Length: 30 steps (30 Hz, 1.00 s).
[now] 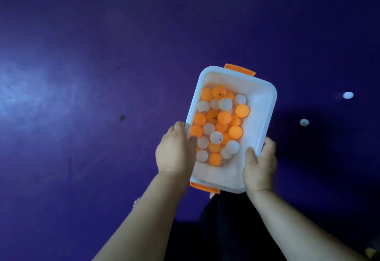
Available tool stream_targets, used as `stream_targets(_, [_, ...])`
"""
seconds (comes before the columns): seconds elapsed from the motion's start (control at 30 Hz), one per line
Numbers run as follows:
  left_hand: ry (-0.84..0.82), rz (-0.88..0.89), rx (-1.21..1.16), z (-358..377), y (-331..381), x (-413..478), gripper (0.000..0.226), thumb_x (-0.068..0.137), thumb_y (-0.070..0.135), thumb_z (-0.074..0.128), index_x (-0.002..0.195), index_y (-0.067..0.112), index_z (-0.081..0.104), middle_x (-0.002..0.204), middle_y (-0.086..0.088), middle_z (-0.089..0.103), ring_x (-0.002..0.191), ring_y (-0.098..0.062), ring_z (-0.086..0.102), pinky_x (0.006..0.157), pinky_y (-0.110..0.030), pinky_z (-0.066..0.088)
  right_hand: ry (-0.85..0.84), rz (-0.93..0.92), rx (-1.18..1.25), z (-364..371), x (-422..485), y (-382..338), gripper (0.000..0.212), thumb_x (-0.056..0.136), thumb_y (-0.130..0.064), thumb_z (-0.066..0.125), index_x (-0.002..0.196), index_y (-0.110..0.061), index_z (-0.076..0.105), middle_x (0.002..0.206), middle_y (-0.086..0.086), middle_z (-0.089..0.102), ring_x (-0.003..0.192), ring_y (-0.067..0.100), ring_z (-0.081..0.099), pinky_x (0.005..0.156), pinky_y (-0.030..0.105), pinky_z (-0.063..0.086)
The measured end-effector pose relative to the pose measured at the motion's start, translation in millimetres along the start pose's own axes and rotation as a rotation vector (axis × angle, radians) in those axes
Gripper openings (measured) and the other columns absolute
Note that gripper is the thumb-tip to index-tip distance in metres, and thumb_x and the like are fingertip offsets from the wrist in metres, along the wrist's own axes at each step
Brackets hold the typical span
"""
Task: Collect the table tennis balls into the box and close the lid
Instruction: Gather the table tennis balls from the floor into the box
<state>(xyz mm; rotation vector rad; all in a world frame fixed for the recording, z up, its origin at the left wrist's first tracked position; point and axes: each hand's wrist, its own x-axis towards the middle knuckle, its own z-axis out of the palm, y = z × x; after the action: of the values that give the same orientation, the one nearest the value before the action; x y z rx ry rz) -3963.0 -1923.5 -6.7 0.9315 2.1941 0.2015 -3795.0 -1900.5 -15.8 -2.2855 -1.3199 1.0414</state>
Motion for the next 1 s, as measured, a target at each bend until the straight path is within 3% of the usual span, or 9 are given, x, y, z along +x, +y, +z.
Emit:
stream_targets(0.17, [-0.042, 0.018, 0.042, 37, 118, 9, 0.016, 0.089, 0.029, 0.048, 0.08, 0.018, 0.042, 0.067, 0.007, 0.046, 0.061, -0.017, 0.046, 0.044, -0.026, 0.025, 0.045, 0.024, 0.035, -83, 80, 12, 0.04, 0.083, -0.02, 0.048, 0.121, -0.005, 0.049, 0.114, 0.015, 0.061, 0.097, 0.029, 0.058, 0.077, 0.027, 0.038])
stream_targets(0.33, [-0.075, 0.045, -0.005, 71, 221, 16, 0.02, 0.089, 0.027, 0.049, 0.073, 0.016, 0.048, 0.061, 0.002, 0.05, 0.052, -0.013, 0.044, 0.044, -0.026, 0.029, 0.072, 0.083, 0.044, -156, 146, 23, 0.034, 0.091, -0.007, 0.052, 0.125, -0.007, 0.048, 0.106, 0.0, 0.055, 0.09, 0.018, 0.051, 0.074, 0.028, 0.038])
stream_targets(0.43, [-0.09, 0.079, -0.022, 87, 268, 24, 0.024, 0.089, 0.03, 0.051, 0.068, 0.022, 0.044, 0.06, 0.002, 0.05, 0.052, -0.011, 0.044, 0.045, -0.027, 0.03, 0.082, 0.126, 0.09, -187, 180, 26, 0.032, 0.092, -0.011, 0.052, 0.123, -0.013, 0.048, 0.102, -0.004, 0.054, 0.092, 0.019, 0.055, 0.073, 0.029, 0.043])
stream_targets(0.57, [-0.085, 0.13, 0.011, 102, 313, 41, 0.027, 0.087, 0.04, 0.051, 0.066, 0.024, 0.044, 0.065, 0.002, 0.055, 0.067, -0.021, 0.056, 0.062, -0.035, 0.045, 0.075, 0.151, 0.072, -210, 228, 26, 0.037, 0.092, -0.013, 0.052, 0.128, -0.014, 0.045, 0.11, 0.0, 0.059, 0.095, 0.02, 0.057, 0.076, 0.032, 0.049])
stream_targets(0.67, [-0.118, 0.154, 0.004, 110, 349, 59, 0.024, 0.089, 0.034, 0.053, 0.076, 0.014, 0.052, 0.074, 0.002, 0.057, 0.076, -0.028, 0.059, 0.055, -0.029, 0.036, 0.066, 0.189, 0.06, -219, 265, 22, 0.041, 0.091, -0.015, 0.05, 0.131, -0.016, 0.045, 0.118, 0.003, 0.061, 0.102, 0.023, 0.06, 0.086, 0.041, 0.052])
stream_targets(0.77, [-0.125, 0.186, 0.017, 123, 384, 88, 0.03, 0.088, 0.03, 0.056, 0.064, 0.017, 0.043, 0.06, 0.001, 0.048, 0.062, -0.024, 0.05, 0.049, -0.029, 0.03, 0.05, 0.254, 0.05, -224, 306, 21, 0.04, 0.089, -0.019, 0.051, 0.128, -0.019, 0.046, 0.114, 0.002, 0.064, 0.098, 0.024, 0.061, 0.081, 0.04, 0.053])
stream_targets(0.83, [-0.145, 0.221, 0.056, 136, 401, 110, 0.028, 0.088, 0.03, 0.056, 0.066, 0.018, 0.045, 0.062, 0.002, 0.049, 0.063, -0.023, 0.047, 0.048, -0.028, 0.029, 0.058, 0.307, 0.054, -223, 330, 24, 0.041, 0.084, -0.03, 0.052, 0.124, -0.022, 0.047, 0.107, -0.004, 0.064, 0.092, 0.022, 0.062, 0.075, 0.034, 0.05])
stream_targets(0.93, [-0.156, 0.296, 0.112, 154, 424, 143, 0.023, 0.089, 0.033, 0.055, 0.078, 0.013, 0.052, 0.072, 0.001, 0.054, 0.071, -0.022, 0.05, 0.049, -0.025, 0.029, 0.106, 0.332, 0.09, -213, 360, 33, 0.065, 0.07, -0.056, 0.045, 0.127, -0.025, 0.046, 0.095, -0.015, 0.062, 0.08, 0.015, 0.06, 0.072, 0.031, 0.046])
stream_targets(1.0, [-0.16, 0.331, 0.141, 168, 438, 165, 0.023, 0.089, 0.032, 0.055, 0.081, 0.012, 0.053, 0.072, 0.001, 0.054, 0.068, -0.021, 0.049, 0.05, -0.024, 0.03, 0.192, 0.366, 0.12, -203, 379, 49, 0.069, 0.069, -0.059, 0.038, 0.126, -0.02, 0.049, 0.083, -0.017, 0.057, 0.068, 0.01, 0.055, 0.068, 0.028, 0.04])
